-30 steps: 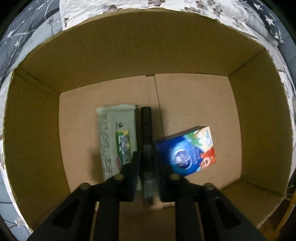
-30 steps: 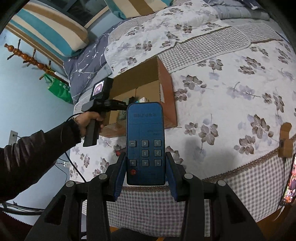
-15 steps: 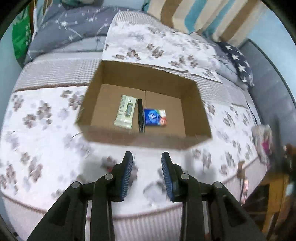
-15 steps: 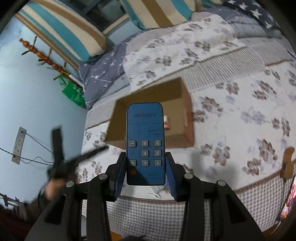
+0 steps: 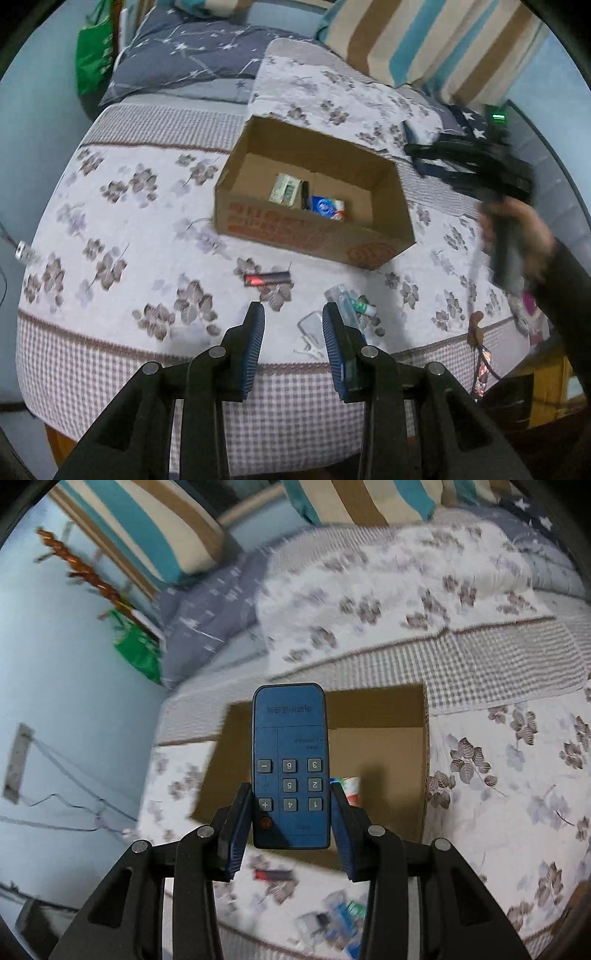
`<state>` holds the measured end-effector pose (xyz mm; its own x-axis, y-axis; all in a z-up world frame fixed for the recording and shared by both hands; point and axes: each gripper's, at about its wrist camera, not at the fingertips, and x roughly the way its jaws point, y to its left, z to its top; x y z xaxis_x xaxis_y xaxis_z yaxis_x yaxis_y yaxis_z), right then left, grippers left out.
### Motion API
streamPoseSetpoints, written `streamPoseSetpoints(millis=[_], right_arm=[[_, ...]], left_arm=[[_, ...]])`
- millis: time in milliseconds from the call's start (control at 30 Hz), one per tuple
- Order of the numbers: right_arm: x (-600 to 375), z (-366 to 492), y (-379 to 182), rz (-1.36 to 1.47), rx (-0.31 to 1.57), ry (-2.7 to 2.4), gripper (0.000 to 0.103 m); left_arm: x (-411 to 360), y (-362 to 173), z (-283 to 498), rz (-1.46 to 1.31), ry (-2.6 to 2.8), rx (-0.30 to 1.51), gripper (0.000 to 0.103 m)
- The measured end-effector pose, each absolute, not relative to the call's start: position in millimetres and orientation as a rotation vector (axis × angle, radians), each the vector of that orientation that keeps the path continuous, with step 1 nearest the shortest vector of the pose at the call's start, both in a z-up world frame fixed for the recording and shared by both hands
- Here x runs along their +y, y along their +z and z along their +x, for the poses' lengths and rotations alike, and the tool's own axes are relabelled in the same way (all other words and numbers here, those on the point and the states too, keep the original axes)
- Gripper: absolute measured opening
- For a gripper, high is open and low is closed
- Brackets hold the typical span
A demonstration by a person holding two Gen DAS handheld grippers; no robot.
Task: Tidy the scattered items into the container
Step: 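Drop the blue remote into the box with the right tool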
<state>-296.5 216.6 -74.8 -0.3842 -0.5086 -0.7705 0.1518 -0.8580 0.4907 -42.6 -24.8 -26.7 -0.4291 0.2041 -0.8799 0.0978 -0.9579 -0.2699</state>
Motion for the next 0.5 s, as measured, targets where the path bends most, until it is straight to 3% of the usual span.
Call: streamPoseSetpoints(millis=[300, 500], right_arm=[[191.3, -349.1, -191.1, 1.709, -0.389, -2.248, 0.103], [172.6, -345.0, -205.2, 1.819, -0.232, -2.179, 0.103]], left_arm=[[-24.5, -47.4, -10.0, -1.816, 2.548, -0.474, 0.032], [-23.8, -47.8, -7.2, -1.828, 2.527, -0.471, 0.033]])
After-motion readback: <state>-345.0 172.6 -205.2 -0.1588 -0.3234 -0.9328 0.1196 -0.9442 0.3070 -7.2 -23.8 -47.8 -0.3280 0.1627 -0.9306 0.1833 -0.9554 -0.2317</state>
